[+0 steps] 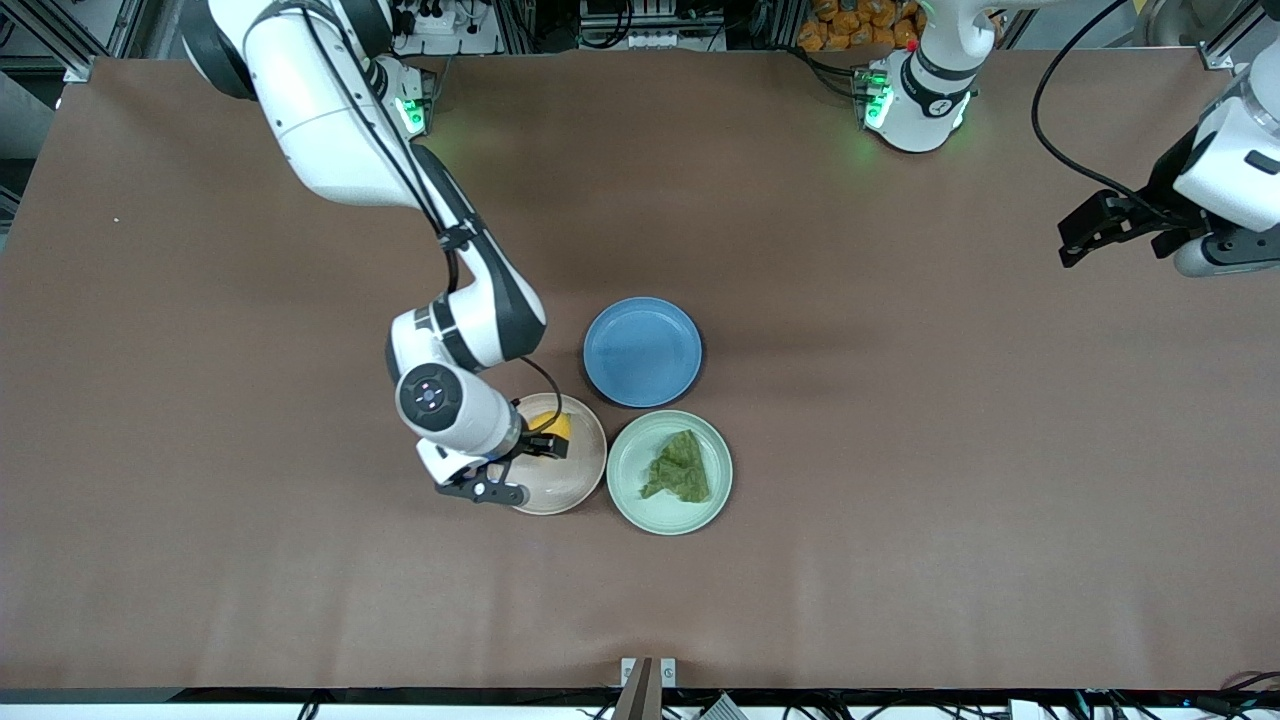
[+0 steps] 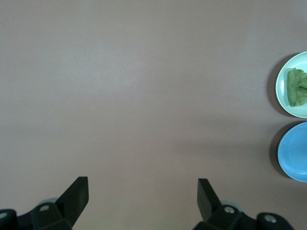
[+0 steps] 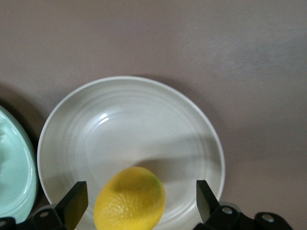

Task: Place lemon and lettuce in plates

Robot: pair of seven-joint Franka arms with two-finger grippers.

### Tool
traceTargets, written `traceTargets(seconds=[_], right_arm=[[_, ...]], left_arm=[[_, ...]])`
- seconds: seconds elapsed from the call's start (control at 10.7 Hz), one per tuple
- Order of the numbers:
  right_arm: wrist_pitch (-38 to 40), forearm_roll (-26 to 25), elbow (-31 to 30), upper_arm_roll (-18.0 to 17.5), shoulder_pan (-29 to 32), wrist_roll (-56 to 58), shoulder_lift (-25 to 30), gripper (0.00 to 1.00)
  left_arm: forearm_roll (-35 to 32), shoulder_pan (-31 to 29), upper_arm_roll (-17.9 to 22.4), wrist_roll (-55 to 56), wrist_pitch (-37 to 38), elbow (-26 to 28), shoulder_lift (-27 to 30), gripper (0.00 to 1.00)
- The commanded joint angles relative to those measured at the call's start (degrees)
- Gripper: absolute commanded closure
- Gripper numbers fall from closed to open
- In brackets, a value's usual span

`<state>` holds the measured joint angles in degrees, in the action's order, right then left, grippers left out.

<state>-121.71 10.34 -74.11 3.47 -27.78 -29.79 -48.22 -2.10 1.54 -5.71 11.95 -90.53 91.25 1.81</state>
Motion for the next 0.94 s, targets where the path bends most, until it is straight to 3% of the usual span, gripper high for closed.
traceTargets(seconds=[0.0,0.66,0.84], right_arm=[[10.75,0.99,7.20,-0.48,4.56,1.22,0.23,0.00],[29.75,-1.11,10.74,1.53,15.81,19.65,4.97,0.00],[31.00,-6.10,10.65,1.98,17.66,23.01,6.82,0.00]], left_arm=[[1.75,-1.71,-0.09,-1.84,0.18,-0.11,0.30,0.00],[1.75,-1.71,-0.45,-1.67,0.18,-0.72,0.30,0.00],[1.66,-1.72,-0.45,-2.10,0.18,-0.99,0.30,0.00]])
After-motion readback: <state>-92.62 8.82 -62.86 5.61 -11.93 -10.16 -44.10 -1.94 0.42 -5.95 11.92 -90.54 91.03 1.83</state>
